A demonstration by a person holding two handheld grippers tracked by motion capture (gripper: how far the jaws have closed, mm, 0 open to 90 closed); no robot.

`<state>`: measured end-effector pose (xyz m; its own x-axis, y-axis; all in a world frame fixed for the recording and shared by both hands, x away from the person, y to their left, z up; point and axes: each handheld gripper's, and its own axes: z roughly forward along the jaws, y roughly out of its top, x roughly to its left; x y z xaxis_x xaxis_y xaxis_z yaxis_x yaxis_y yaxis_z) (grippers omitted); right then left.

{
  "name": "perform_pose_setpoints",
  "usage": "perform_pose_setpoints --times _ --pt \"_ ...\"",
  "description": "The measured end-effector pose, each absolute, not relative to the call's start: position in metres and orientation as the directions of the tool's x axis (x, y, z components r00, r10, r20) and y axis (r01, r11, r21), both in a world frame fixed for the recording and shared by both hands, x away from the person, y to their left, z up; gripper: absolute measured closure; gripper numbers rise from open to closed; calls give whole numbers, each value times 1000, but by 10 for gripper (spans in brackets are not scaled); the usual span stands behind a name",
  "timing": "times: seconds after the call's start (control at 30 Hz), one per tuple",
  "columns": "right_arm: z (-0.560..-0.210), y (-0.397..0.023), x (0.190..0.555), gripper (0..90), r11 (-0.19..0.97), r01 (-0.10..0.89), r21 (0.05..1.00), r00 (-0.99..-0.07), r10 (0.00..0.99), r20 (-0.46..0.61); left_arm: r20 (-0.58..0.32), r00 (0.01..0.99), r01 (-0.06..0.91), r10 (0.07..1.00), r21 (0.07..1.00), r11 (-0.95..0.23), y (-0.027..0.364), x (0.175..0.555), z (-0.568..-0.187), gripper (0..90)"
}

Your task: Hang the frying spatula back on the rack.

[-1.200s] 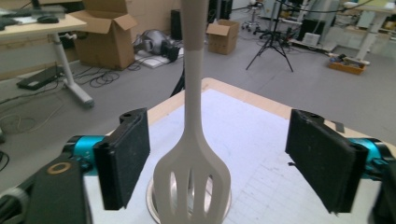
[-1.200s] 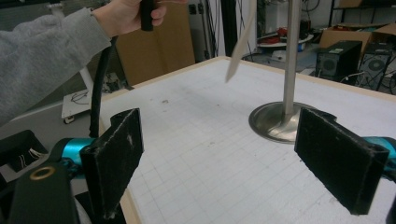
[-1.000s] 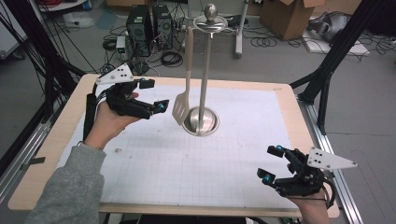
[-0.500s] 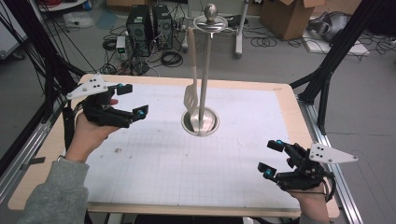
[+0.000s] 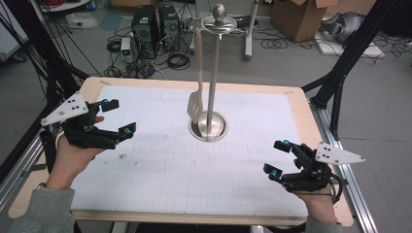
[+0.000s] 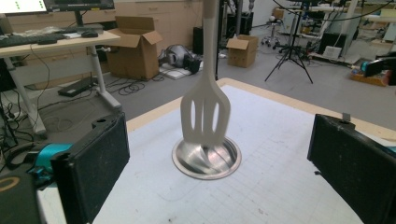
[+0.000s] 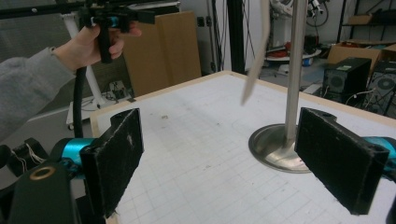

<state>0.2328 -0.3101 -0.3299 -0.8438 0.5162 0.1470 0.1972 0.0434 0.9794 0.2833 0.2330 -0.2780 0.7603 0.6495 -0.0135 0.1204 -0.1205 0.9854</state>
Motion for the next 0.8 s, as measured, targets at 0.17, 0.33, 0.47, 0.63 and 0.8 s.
perform_pose_setpoints --times 0.17,0.33,0.47,0.63,0.8 --pt "-329 -309 235 146 43 183 982 -845 517 135 -19 756 124 655 986 -115 243 273 -287 61" --pt "-326 -308 235 146 56 157 986 -850 516 106 -38 759 137 650 985 -101 251 264 -293 61" --pt "-324 -307 234 146 55 155 986 -850 517 105 -43 757 130 651 988 -86 256 257 -296 61" --pt "-323 -308 235 146 59 149 987 -851 516 98 -55 756 133 652 989 -71 263 251 -301 61" --pt "-323 -309 235 146 57 149 987 -849 519 98 -70 747 141 661 988 -55 269 247 -306 61"
